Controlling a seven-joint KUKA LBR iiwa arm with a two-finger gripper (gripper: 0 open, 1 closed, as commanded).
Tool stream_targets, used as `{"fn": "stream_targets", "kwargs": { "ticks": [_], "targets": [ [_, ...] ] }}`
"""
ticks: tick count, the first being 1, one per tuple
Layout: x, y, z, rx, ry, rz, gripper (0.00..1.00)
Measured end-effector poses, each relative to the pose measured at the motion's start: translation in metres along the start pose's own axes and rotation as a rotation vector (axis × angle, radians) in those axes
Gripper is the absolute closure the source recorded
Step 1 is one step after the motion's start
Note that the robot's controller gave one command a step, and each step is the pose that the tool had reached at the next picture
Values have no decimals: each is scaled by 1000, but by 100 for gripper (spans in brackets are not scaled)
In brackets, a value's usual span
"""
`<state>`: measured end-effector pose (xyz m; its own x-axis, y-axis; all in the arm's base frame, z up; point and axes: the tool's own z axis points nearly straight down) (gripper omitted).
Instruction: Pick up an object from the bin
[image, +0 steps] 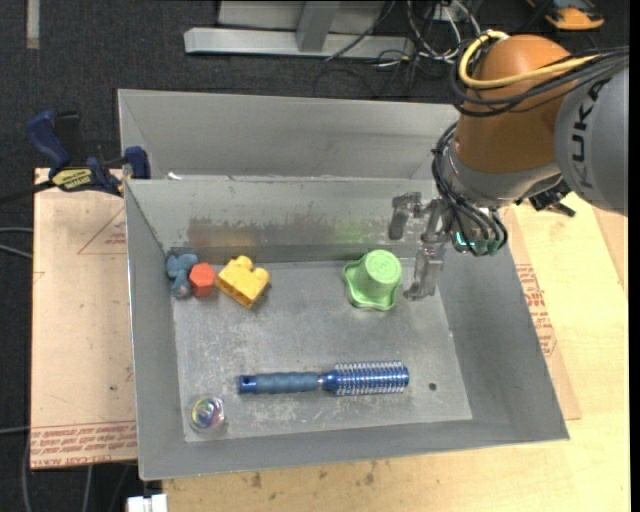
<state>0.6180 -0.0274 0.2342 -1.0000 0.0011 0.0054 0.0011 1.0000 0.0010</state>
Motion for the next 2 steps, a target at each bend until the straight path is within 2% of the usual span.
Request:
{"fn": "stream_targets", "kwargs": {
  "ticks": [1, 2],
  "targets": [
    [88, 4, 92, 0, 7, -27, 0],
    [101, 40, 168, -2, 0, 129, 0]
  ]
}}
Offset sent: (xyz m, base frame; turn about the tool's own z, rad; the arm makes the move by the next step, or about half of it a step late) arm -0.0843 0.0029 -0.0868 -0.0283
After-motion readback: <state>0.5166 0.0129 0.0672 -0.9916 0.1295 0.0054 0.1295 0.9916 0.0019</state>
